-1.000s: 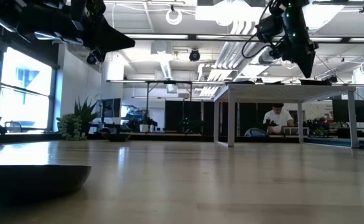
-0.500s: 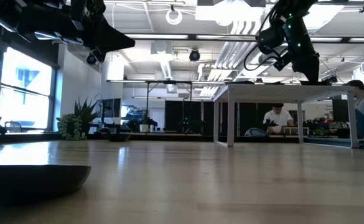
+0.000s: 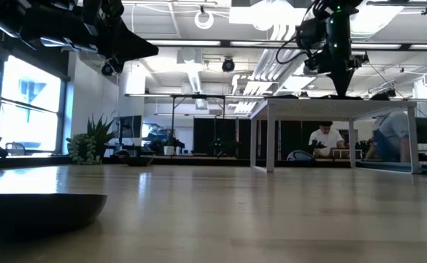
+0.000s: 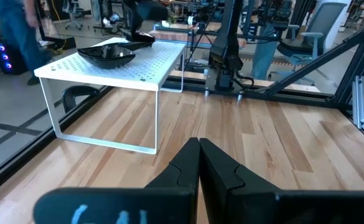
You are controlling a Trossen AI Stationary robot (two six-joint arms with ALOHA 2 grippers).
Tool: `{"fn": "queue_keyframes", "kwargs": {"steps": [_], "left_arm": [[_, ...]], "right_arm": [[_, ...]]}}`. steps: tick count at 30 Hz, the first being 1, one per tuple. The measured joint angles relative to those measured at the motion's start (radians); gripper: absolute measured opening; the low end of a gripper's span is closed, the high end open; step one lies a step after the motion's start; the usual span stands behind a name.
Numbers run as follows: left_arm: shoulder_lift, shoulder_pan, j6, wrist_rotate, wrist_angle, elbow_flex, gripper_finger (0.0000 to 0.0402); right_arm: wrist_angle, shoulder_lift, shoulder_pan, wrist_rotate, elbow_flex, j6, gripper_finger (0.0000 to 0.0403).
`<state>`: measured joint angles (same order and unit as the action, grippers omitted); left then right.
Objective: Pick & Place Mini shaped plates
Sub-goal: Stack the black square plate on top of the black square plates on the shelf
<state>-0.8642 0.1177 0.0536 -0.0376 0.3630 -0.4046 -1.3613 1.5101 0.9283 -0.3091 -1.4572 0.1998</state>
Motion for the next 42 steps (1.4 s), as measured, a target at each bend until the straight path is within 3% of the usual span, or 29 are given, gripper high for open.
{"fn": "queue_keyframes", "kwargs": {"steps": [3, 8, 13, 16, 21, 23, 29, 34, 42], "left_arm": [[0.000, 0.000, 0.000, 0.000, 0.000, 0.000, 0.0005], [0.000, 0.000, -0.001, 0.000, 0.000, 0.000, 0.0005], [0.000, 0.000, -0.005, 0.000, 0.000, 0.000, 0.0005], [0.000, 0.000, -0.004, 0.000, 0.000, 0.000, 0.0005], [0.000, 0.000, -0.004, 0.000, 0.000, 0.000, 0.0005], [0.000, 0.000, -0.004, 0.000, 0.000, 0.000, 0.0005], [0.000, 0.000, -0.004, 0.000, 0.000, 0.000, 0.0005], [0.000, 0.000, -0.004, 0.000, 0.000, 0.000, 0.0005], [0.000, 0.000, -0.005, 0.000, 0.000, 0.000, 0.0005]], "right_arm": [[-0.025, 0.000, 0.000, -0.039, -0.034, -0.042, 0.0023], [-0.087, 0.000, 0.000, -0.070, -0.117, -0.093, 0.0095], [0.014, 0.000, 0.001, 0.050, -0.143, -0.062, 0.0150], [0.112, 0.000, 0.001, 0.111, -0.110, -0.022, 0.0136], [0.146, 0.001, 0.001, 0.107, -0.066, 0.010, 0.0032], [0.140, 0.001, 0.006, 0.108, -0.057, 0.020, 0.0010], [0.128, 0.001, 0.008, 0.126, -0.031, 0.024, 0.0041], [0.090, -0.003, 0.007, 0.068, -0.056, -0.038, 0.0054], [-0.016, -0.070, -0.033, 0.080, -0.036, -0.132, 0.0123]]}}
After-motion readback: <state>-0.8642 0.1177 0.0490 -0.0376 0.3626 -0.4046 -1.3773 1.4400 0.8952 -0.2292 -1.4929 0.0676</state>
